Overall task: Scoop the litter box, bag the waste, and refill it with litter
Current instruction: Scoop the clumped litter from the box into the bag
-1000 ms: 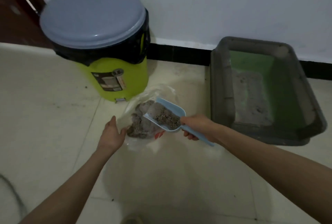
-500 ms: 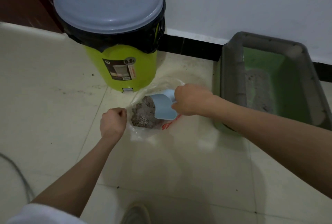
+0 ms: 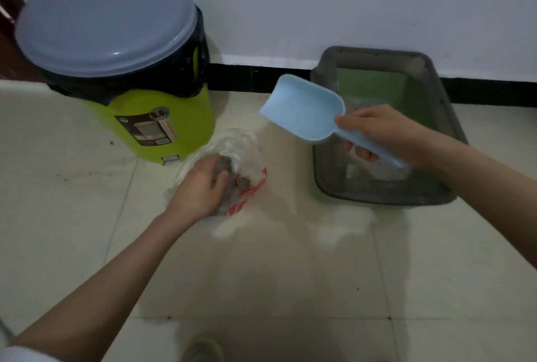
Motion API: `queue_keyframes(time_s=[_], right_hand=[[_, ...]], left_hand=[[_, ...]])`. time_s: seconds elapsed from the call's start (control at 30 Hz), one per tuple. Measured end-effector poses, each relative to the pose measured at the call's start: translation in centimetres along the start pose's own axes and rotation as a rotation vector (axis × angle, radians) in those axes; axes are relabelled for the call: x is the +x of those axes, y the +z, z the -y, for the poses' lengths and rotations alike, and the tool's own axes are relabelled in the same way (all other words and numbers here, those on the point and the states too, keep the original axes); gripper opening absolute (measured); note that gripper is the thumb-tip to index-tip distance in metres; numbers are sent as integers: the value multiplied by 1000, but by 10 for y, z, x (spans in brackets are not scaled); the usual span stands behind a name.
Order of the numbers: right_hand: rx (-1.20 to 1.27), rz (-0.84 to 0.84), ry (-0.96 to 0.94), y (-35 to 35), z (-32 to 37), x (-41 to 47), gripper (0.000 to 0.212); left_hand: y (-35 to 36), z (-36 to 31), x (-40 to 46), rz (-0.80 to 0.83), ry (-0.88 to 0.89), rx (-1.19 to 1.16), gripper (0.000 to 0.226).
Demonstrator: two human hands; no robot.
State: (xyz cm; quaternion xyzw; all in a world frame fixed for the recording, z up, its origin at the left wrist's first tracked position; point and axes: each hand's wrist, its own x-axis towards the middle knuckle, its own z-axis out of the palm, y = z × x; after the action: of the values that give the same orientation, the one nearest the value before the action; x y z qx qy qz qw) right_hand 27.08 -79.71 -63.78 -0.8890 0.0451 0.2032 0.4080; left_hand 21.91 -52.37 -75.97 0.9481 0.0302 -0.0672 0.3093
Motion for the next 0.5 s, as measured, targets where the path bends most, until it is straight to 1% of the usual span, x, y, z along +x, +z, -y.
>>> queue_keyframes(time_s=[0.13, 0.23, 0.3, 0.37, 0.43, 0.5], right_hand=[[295, -148, 161, -48, -37, -13, 30], [459, -172, 296, -66, -80, -10, 30], [563, -148, 386, -68, -106, -2, 30], [685, -160, 473, -65, -127, 6, 28], [858, -187, 555, -63, -142, 14, 30], [1004, -176, 613, -57, -152, 21, 32]], left_hand=[[22, -61, 18, 120, 209, 95, 58], [41, -105, 36, 211, 311, 221, 61], [53, -129, 51, 234, 340, 291, 64], [64, -150, 65, 246, 339, 335, 65], [77, -170, 76, 247, 315, 337, 65], [90, -183, 85, 247, 284, 320, 63]])
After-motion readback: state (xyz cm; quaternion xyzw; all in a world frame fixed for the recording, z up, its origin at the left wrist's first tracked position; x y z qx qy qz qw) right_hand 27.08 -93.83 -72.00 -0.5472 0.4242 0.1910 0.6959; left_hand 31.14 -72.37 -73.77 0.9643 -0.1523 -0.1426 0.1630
